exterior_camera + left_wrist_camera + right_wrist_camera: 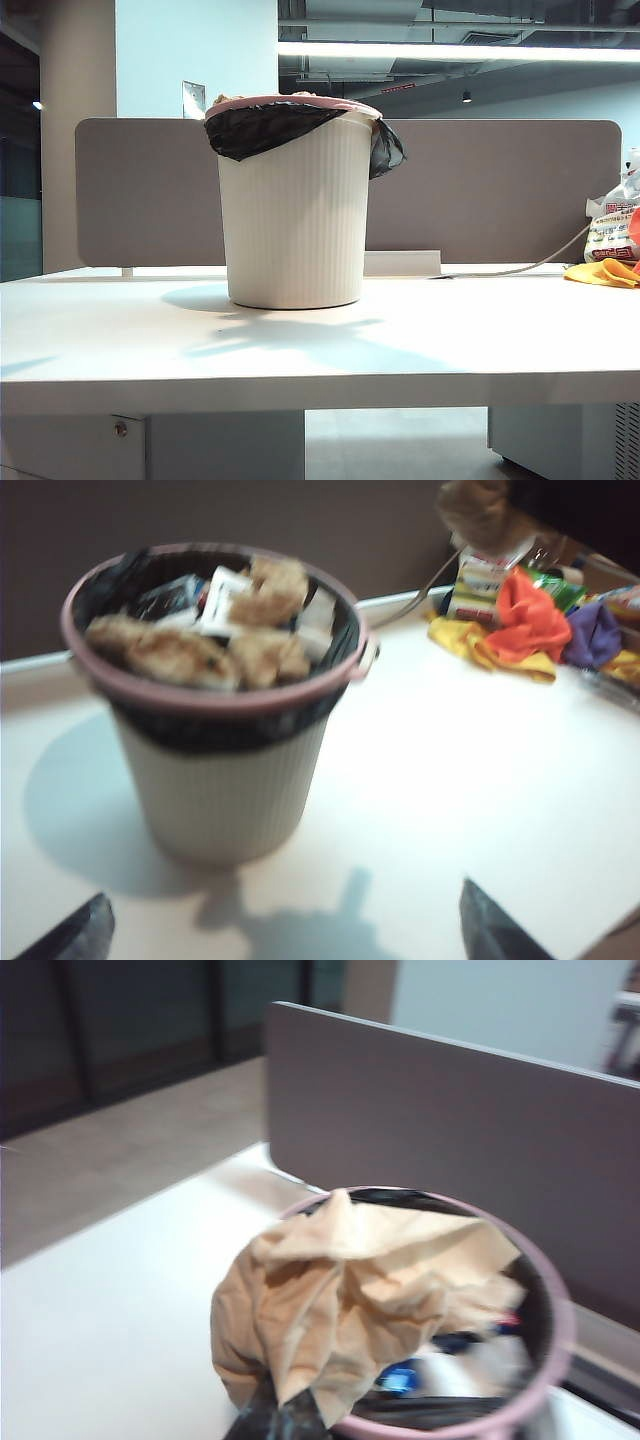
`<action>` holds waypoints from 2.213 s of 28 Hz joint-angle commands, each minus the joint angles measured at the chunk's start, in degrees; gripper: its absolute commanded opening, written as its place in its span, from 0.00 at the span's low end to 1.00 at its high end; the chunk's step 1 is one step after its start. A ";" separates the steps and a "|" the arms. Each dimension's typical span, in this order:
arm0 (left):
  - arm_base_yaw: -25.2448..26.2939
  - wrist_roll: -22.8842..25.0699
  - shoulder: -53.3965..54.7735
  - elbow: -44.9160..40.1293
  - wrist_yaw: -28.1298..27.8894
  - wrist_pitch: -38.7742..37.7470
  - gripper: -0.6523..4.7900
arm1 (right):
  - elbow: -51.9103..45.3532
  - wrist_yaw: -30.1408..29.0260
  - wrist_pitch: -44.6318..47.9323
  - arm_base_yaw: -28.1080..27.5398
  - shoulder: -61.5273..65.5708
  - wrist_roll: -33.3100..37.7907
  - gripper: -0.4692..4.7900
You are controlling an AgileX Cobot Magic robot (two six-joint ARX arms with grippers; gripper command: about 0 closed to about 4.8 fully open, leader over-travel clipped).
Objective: Pick up all the trash on the table and put it in the trash can.
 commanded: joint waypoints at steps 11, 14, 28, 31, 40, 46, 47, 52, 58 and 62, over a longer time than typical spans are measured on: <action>-0.02 3.93 19.04 17.11 -0.11 6.99 1.00 | 19.37 -3.30 -0.11 -5.40 24.65 -2.47 0.08; -0.02 5.16 19.04 17.11 -0.13 5.81 1.00 | 19.32 -3.30 0.28 -5.40 26.43 -2.51 0.08; -0.02 5.14 17.38 17.33 -0.11 2.12 1.00 | 19.37 -3.10 -0.79 -5.38 21.51 -2.45 0.73; -0.02 5.14 14.01 17.27 0.28 -0.81 0.56 | 19.34 -4.55 -8.26 -5.38 15.04 -4.63 0.08; -0.04 5.18 -0.85 14.71 -1.95 -19.69 0.11 | 13.51 -2.60 -25.83 -5.38 -8.98 -6.56 0.07; -0.04 2.16 -24.15 -1.18 -4.90 -19.85 0.11 | -8.22 0.90 -25.57 -5.35 -33.97 -3.87 0.07; -0.04 2.16 -27.06 -3.23 -4.87 -19.85 0.11 | -11.30 1.01 -25.53 -5.35 -37.16 -3.61 0.07; -0.04 1.49 -41.75 -17.68 -4.46 -19.74 0.11 | -39.85 4.92 -16.72 -5.35 -58.45 4.96 0.07; -0.04 -1.22 -44.19 -34.01 -1.33 -7.30 0.11 | -67.95 3.19 1.18 -5.29 -70.47 8.09 0.07; -0.04 -10.43 -43.56 -46.66 -1.64 8.26 0.11 | -82.03 -0.48 18.36 -5.29 -68.48 9.38 0.07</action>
